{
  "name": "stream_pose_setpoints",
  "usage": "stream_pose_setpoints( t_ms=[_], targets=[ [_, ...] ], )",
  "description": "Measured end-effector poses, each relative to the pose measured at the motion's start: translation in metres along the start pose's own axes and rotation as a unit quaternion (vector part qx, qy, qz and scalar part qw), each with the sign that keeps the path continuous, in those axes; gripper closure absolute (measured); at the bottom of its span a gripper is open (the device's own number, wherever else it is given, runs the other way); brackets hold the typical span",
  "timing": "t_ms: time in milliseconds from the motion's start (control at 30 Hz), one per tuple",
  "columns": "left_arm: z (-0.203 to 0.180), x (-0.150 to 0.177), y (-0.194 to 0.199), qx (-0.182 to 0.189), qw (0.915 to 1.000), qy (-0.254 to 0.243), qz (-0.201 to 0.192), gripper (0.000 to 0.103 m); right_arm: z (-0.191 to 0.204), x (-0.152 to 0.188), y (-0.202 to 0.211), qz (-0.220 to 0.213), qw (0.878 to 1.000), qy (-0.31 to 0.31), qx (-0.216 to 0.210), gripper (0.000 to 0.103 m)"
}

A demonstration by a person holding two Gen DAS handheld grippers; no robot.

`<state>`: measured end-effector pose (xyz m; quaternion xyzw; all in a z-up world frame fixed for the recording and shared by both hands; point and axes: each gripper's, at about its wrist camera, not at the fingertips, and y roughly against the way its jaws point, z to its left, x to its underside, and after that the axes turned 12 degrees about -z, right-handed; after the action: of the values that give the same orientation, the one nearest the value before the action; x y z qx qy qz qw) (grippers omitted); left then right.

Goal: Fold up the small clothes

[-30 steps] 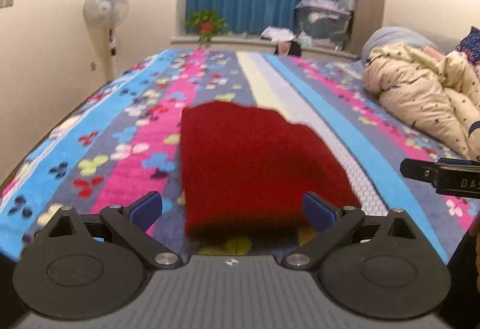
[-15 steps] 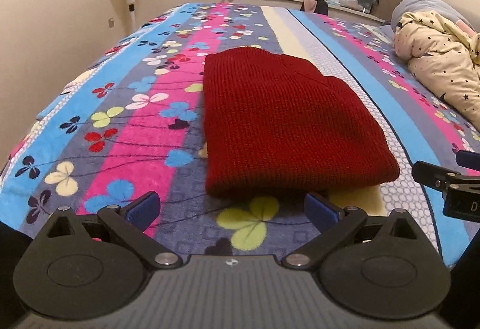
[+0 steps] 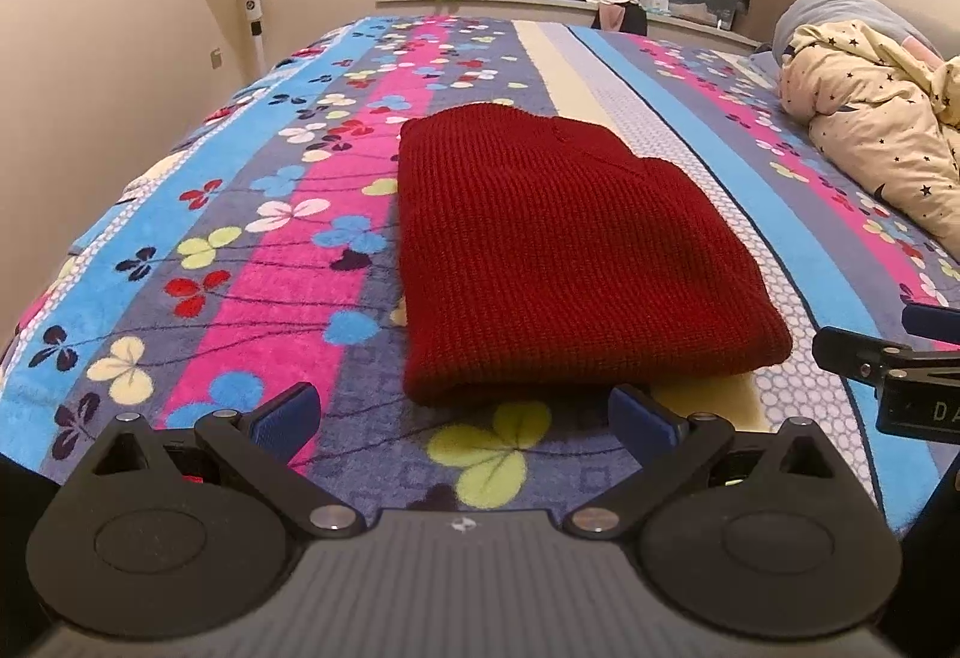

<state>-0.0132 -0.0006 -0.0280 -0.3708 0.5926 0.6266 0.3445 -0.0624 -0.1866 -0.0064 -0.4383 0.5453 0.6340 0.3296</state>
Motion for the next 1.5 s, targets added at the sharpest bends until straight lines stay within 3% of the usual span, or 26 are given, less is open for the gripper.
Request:
stream_pose_setpoints(
  t_ms=[1500],
  targets=[
    [-0.0032,-0.0001,0.0012,0.003,1.0,-0.001,-0.005,0.001,0.0058,0.0004,0.0002,0.005,1.0,0.002,-0.01,0.007]
  ],
)
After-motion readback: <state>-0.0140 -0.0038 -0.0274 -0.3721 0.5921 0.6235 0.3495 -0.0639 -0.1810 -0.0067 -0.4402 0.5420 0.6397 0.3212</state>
